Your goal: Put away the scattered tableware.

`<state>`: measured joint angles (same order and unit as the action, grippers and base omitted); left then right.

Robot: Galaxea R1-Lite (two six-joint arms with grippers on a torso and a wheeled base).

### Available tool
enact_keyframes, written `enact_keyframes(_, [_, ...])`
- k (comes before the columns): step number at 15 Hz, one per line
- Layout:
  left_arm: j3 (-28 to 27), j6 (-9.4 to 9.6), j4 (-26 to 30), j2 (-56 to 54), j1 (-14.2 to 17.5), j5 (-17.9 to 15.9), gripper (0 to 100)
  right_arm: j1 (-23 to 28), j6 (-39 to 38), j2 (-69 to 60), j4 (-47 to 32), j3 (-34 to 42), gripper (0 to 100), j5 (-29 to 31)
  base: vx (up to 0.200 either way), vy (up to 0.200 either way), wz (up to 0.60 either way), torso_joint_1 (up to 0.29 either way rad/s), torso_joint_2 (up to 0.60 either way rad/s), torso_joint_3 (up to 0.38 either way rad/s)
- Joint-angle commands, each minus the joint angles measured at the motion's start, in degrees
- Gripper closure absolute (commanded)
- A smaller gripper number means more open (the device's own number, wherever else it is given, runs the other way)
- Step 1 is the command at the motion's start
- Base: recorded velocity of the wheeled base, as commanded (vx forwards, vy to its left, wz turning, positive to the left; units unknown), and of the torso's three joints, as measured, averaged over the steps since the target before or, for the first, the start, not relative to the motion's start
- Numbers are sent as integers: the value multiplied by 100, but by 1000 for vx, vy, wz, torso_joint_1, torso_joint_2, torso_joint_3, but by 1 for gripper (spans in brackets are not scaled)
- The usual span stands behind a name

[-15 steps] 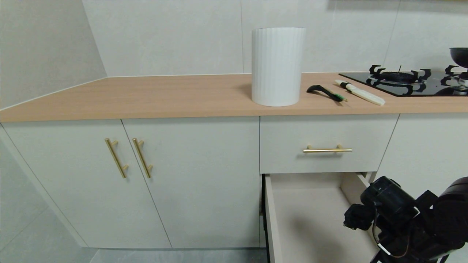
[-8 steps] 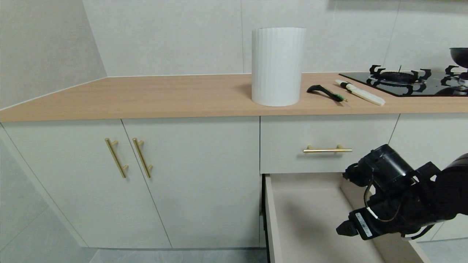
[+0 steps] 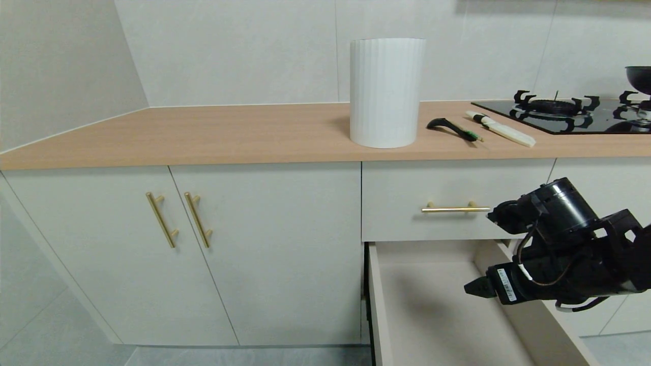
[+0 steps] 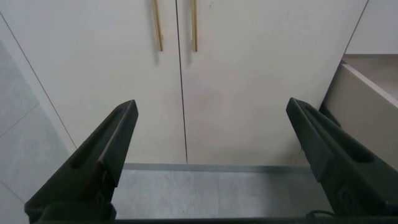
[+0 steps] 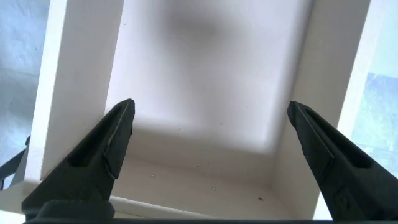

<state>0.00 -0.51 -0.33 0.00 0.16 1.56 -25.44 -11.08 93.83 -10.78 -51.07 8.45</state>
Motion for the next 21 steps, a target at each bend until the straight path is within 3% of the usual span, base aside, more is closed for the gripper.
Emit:
enact_keyframes(1, [0, -2, -2, 0, 11, 2, 0, -5, -8, -58, 23, 0, 0, 8, 0, 0, 0, 0, 0, 0])
enact_keyframes(8, [0, -2, -2, 0, 2, 2, 0, 13, -17, -67, 225, 53, 0, 25, 0, 0, 0, 50, -166, -159])
enact_keyframes(21, [0, -2, -2, 0, 2, 2, 0, -5, -17, -49, 410, 114, 0, 25, 0, 0, 0, 145, -425, -255])
